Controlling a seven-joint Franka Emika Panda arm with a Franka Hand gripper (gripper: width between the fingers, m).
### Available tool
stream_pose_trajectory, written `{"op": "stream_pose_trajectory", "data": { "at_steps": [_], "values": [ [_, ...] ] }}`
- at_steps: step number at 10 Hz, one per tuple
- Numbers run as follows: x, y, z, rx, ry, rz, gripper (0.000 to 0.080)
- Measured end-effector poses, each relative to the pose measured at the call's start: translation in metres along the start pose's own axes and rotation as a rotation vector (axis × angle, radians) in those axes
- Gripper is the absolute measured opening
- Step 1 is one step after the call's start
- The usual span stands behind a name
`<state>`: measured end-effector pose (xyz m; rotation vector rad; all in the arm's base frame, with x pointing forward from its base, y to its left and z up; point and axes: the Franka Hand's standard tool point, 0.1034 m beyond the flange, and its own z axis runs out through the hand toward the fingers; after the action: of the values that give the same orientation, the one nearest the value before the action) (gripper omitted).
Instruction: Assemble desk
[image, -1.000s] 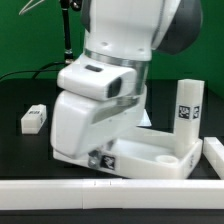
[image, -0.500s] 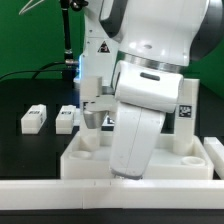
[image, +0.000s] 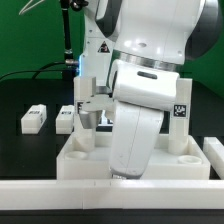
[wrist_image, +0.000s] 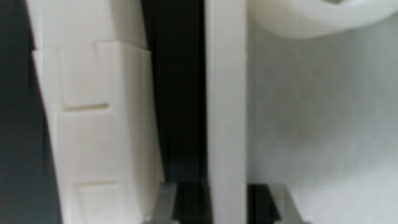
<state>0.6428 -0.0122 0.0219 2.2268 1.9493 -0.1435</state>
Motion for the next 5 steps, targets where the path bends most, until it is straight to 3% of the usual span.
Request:
{"op": "stream_pose_trajectory", "data": {
  "at_steps": [2,5],
  "values": [
    [0.02,0.002,-0.007,0.006,0.015,-0.007,0.0061],
    [0.022,0.001,-0.007,0.03,-0.009,-0.012,0.0061]
  ]
}}
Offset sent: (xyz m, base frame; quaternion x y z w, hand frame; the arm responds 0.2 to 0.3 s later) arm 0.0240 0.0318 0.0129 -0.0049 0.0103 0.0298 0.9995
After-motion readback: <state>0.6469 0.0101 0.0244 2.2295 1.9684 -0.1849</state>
